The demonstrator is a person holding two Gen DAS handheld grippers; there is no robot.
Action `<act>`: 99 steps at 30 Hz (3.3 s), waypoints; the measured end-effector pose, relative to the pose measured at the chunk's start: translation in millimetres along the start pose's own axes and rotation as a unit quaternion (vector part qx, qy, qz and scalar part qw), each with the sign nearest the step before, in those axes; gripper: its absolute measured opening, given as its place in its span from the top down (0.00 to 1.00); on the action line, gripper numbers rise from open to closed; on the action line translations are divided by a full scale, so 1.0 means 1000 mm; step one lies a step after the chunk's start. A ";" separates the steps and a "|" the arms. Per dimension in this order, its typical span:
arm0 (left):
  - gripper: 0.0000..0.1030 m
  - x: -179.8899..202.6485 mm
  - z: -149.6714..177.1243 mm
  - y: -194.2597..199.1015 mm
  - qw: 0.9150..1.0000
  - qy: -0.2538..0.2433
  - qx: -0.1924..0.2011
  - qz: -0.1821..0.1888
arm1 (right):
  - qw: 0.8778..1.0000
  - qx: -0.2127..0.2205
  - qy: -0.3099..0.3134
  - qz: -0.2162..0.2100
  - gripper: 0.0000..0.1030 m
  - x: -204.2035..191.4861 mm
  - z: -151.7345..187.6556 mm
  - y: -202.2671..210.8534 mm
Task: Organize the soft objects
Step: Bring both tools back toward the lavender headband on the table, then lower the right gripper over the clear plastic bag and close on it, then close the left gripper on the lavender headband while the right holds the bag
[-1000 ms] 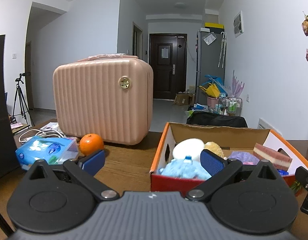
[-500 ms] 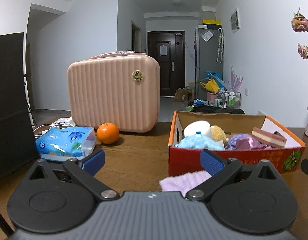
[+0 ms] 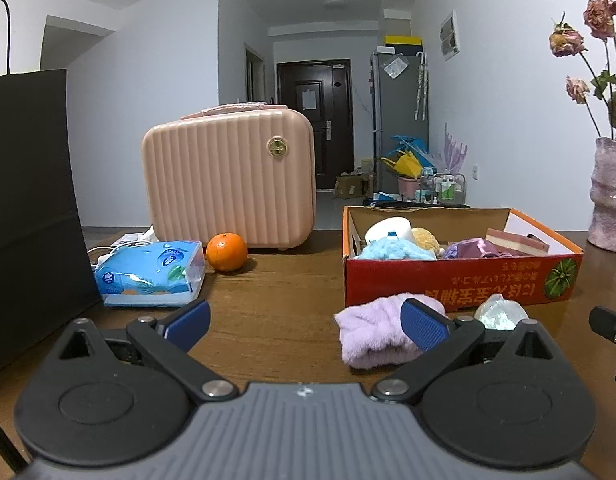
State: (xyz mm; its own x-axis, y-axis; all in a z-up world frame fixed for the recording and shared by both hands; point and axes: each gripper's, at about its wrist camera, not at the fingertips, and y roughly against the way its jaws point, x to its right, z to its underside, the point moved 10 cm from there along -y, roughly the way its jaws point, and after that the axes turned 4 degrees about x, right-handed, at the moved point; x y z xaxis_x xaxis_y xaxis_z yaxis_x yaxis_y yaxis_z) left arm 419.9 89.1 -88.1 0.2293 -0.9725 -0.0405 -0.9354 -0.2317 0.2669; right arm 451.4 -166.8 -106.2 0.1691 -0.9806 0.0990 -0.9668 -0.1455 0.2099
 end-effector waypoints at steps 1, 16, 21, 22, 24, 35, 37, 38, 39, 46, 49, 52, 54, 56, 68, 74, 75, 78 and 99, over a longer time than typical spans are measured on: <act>0.00 -0.001 0.001 0.002 1.000 -0.001 -0.002 0.001 | 1.000 -0.001 0.000 -0.002 0.00 0.000 0.001 0.002; 0.00 -0.009 0.015 -0.001 0.999 -0.017 -0.024 0.033 | 0.999 -0.028 0.018 -0.016 0.00 -0.014 0.014 0.005; 0.00 -0.016 0.017 -0.007 0.999 -0.015 -0.031 0.035 | 0.998 -0.045 0.014 -0.032 0.00 -0.029 0.017 -0.005; 0.00 -0.018 0.017 -0.008 0.999 -0.014 -0.032 0.034 | 0.998 -0.050 0.013 -0.036 0.00 -0.033 0.017 -0.008; 0.00 -0.023 0.018 -0.011 0.999 -0.013 -0.033 0.033 | 0.997 -0.061 0.014 -0.039 0.00 -0.043 0.019 -0.017; 0.00 -0.042 0.019 -0.022 0.999 -0.001 -0.042 0.023 | 0.993 -0.118 0.017 -0.019 0.02 -0.072 0.028 -0.071; 0.00 -0.045 0.020 -0.024 0.999 0.003 -0.046 0.024 | 0.991 -0.129 0.016 -0.017 0.04 -0.072 0.030 -0.079; 0.00 -0.045 0.020 -0.024 0.999 0.004 -0.047 0.024 | 0.991 -0.132 0.014 -0.017 0.04 -0.072 0.030 -0.083; 0.00 -0.046 0.021 -0.024 0.999 0.005 -0.048 0.024 | 0.991 -0.133 0.012 -0.018 0.06 -0.072 0.030 -0.085; 0.00 -0.045 0.021 -0.025 0.998 0.007 -0.050 0.027 | 0.987 -0.156 0.008 -0.037 0.49 -0.074 0.034 -0.103; 0.00 -0.045 0.022 -0.026 0.998 0.009 -0.052 0.026 | 0.985 -0.164 0.002 -0.048 0.56 -0.075 0.038 -0.103; 0.00 -0.046 0.023 -0.027 0.998 0.009 -0.052 0.025 | 0.986 -0.155 0.009 -0.054 0.59 -0.077 0.036 -0.099; 0.00 -0.045 0.023 -0.027 0.998 0.008 -0.052 0.024 | 0.987 -0.150 0.016 -0.055 0.60 -0.079 0.034 -0.096; 0.00 -0.046 0.024 -0.027 0.998 0.007 -0.054 0.021 | 0.988 -0.144 0.017 -0.057 0.60 -0.080 0.032 -0.094; 0.00 -0.048 0.028 -0.034 0.998 -0.008 -0.058 -0.007 | 0.996 -0.079 0.017 -0.043 0.60 -0.064 0.008 -0.077; 0.00 -0.045 0.024 -0.039 0.998 -0.008 -0.055 -0.031 | 0.997 -0.072 0.010 -0.038 0.60 -0.043 0.006 -0.075; 0.00 -0.044 0.024 -0.042 0.998 -0.005 -0.057 -0.033 | 0.997 -0.071 0.010 -0.037 0.60 -0.040 0.005 -0.075; 0.00 -0.038 0.023 -0.046 0.998 0.005 -0.062 -0.033 | 0.997 -0.067 0.014 -0.035 0.60 -0.032 0.005 -0.074; 0.00 0.056 0.020 -0.071 0.996 0.006 -0.086 0.021 | 0.998 -0.056 0.022 -0.015 0.60 0.026 0.008 -0.076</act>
State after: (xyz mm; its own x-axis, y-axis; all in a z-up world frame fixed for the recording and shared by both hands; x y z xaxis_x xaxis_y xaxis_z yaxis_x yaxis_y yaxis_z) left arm 493.7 51.0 -128.8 0.1942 -0.9809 -0.0147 -0.8850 -0.1816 0.4287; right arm 527.7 -182.5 -127.6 0.2091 -0.9688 0.1330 -0.9343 -0.1577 0.3198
